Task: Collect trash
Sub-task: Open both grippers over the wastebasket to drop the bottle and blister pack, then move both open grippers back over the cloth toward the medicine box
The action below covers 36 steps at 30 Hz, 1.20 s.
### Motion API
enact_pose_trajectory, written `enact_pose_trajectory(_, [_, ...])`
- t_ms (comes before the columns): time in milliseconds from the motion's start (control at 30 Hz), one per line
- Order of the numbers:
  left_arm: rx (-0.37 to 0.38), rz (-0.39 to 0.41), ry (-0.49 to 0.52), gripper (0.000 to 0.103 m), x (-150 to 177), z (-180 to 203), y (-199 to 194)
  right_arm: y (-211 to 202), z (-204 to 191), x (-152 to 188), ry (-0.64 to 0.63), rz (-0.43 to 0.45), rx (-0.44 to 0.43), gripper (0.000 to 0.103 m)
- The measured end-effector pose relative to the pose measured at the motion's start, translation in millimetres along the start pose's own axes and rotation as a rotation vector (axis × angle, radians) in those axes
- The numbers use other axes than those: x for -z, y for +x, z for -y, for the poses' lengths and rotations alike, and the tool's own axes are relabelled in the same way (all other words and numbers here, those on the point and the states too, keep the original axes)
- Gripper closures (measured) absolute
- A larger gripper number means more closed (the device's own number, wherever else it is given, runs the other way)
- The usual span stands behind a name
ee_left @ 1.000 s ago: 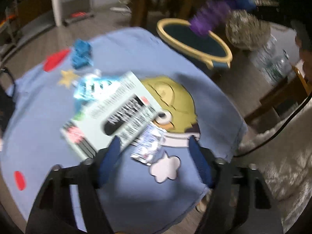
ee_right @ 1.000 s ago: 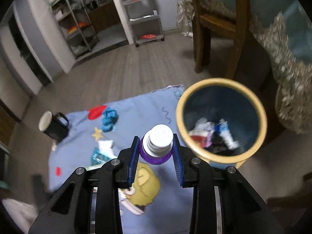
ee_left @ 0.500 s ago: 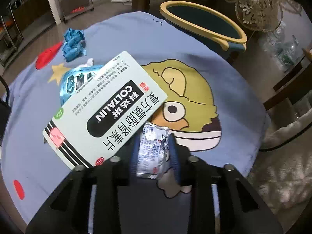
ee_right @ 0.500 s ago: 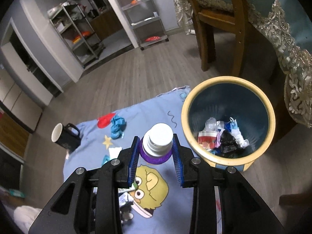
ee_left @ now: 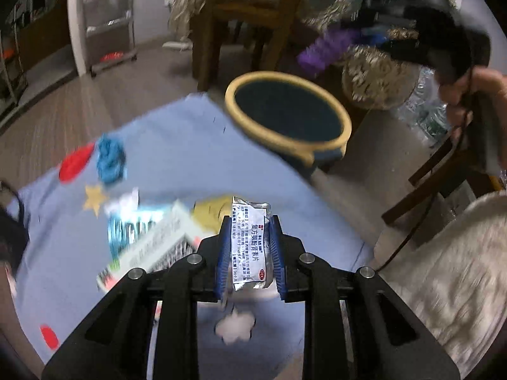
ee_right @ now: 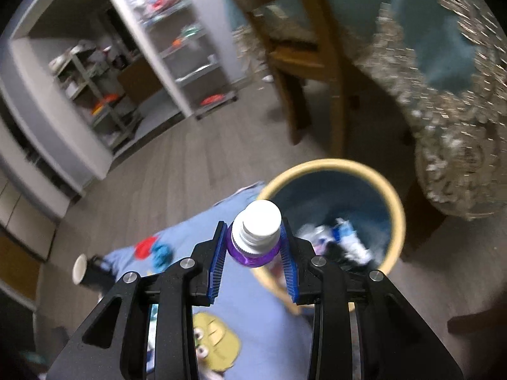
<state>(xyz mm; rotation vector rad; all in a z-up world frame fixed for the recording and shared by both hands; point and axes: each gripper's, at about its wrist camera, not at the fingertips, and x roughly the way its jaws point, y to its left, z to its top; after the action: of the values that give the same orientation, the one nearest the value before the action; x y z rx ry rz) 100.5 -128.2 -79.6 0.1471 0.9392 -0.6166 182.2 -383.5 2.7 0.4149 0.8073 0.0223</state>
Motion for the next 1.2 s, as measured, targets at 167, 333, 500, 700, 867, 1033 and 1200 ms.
enact_pose_trajectory(167, [0.006, 0.032, 0.072, 0.08, -57.1, 18.7, 18.8, 10.7, 44.9, -6.6, 0.104, -0.012, 0.059, 0.069])
enact_pose_trajectory(333, [0.053, 0.025, 0.072, 0.08, -106.2, 30.8, 57.6, 24.7, 69.5, -6.7, 0.152, -0.046, 0.088, 0.069])
enact_pose_trajectory(500, [0.051, 0.014, 0.113, 0.08, -133.9, 47.5, 100.5, 30.9, 84.0, -7.1, 0.198, -0.057, 0.091, 0.069])
enact_pose_trajectory(700, [-0.017, 0.078, 0.162, 0.029, -149.0, 58.3, 114.3, 28.8, 86.8, -9.6, 0.228, -0.031, 0.032, 0.055])
enact_pose_trajectory(867, [-0.009, 0.092, 0.107, 0.026, -144.4, 44.3, 95.0, 30.0, 77.6, -12.2, 0.204, -0.031, 0.02, 0.051])
enact_pose_trajectory(1033, [-0.055, 0.124, 0.039, 0.019, -128.4, 18.6, 55.6, 30.4, 62.8, -16.9, 0.163, -0.031, 0.005, 0.044])
enact_pose_trajectory(1200, [-0.114, 0.134, 0.023, 0.016, -110.8, 2.3, 12.5, 25.2, 44.3, -13.5, 0.089, -0.033, 0.007, 0.031])
